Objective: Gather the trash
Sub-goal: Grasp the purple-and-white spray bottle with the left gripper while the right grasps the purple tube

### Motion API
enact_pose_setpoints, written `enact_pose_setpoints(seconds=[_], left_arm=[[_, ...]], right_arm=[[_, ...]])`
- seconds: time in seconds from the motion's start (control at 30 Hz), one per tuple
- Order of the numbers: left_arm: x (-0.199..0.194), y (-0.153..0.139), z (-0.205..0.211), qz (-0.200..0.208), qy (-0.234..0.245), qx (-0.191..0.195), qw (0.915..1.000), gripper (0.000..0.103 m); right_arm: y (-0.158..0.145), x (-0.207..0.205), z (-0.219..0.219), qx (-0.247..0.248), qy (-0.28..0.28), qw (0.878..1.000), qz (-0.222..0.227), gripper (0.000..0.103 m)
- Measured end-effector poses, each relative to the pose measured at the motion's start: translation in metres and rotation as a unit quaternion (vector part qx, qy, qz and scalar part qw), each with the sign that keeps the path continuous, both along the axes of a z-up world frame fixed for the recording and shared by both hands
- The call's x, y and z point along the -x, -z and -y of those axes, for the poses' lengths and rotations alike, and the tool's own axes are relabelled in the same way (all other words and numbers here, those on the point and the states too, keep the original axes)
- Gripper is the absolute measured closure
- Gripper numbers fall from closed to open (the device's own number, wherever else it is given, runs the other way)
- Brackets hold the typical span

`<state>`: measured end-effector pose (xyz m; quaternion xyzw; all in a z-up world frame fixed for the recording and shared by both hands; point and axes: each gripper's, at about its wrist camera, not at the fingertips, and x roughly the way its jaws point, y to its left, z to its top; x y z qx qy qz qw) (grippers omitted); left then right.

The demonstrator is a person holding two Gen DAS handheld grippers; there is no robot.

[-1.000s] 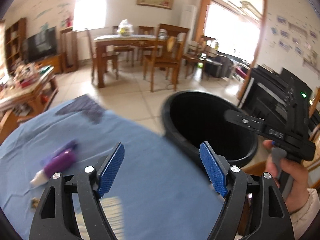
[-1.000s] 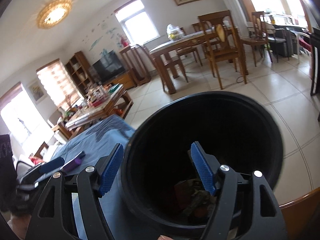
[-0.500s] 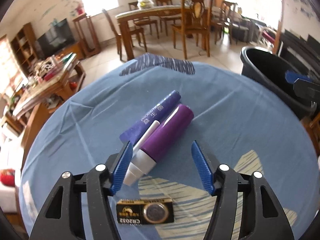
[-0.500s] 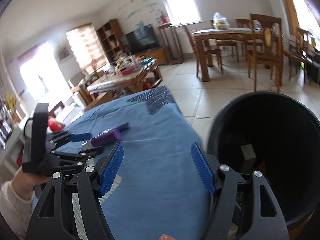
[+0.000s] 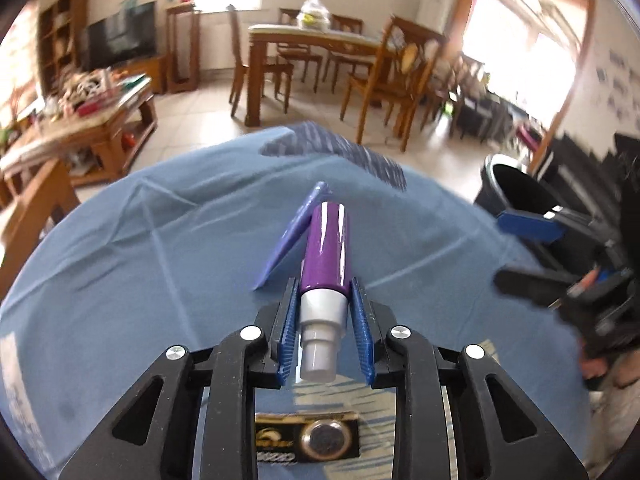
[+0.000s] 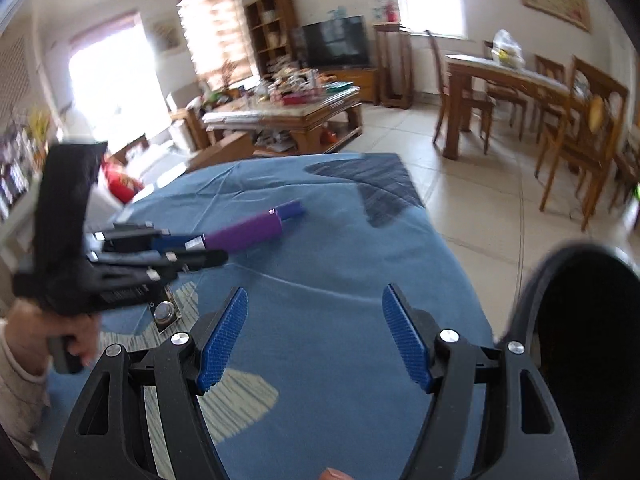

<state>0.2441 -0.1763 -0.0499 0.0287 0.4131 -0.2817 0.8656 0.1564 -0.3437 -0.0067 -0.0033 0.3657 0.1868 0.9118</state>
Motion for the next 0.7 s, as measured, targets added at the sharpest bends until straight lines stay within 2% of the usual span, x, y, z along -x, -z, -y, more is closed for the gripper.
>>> enact_pose_setpoints(seconds=[0.1,0.2,0.27,0.3,0.37,0.43,0.5,0.6,0.7], left_arm=[[0.000,-0.002,-0.013,-0.007,-0.012,0.030,0.9995,0.077],[0.000,-0.009,-0.028,0.001,-0.030,0.052,0.9982,0.077],[-0.002,-0.014,-0.040,0.006,-0.050,0.072,0.9961,0.078],[-0.003,-0.016,-0.046,0.007,-0.061,0.081,0.9948,0.078],[-0.004,-0.015,-0.056,0.003,-0.078,0.082,0.9936,0.078],[-0.009,-0.009,-0.059,-0.011,-0.089,0.069,0.9936,0.078],[-0.012,-0.005,-0.062,-0.026,-0.089,0.073,0.9931,0.078],[-0.012,-0.004,-0.061,-0.032,-0.084,0.069,0.9936,0.078],[-0.015,0.004,-0.059,-0.047,-0.078,0.054,0.9944,0.078]], right_arm=[[0.001,-0.012,-0.029,0.063,-0.045,0.997,0.015,0.033],[0.005,-0.033,-0.047,0.077,-0.066,0.995,0.000,0.033],[0.012,-0.056,-0.053,0.045,-0.057,0.996,-0.050,0.033],[0.014,-0.067,-0.054,0.012,-0.053,0.995,-0.078,0.033],[0.018,-0.077,-0.055,-0.032,-0.041,0.993,-0.105,0.033],[0.020,-0.085,-0.058,-0.056,-0.025,0.992,-0.113,0.033],[0.020,-0.092,-0.059,-0.078,-0.013,0.990,-0.118,0.033],[0.025,-0.105,-0.056,-0.140,0.012,0.979,-0.148,0.033],[0.029,-0.115,-0.066,-0.136,0.031,0.979,-0.148,0.035]])
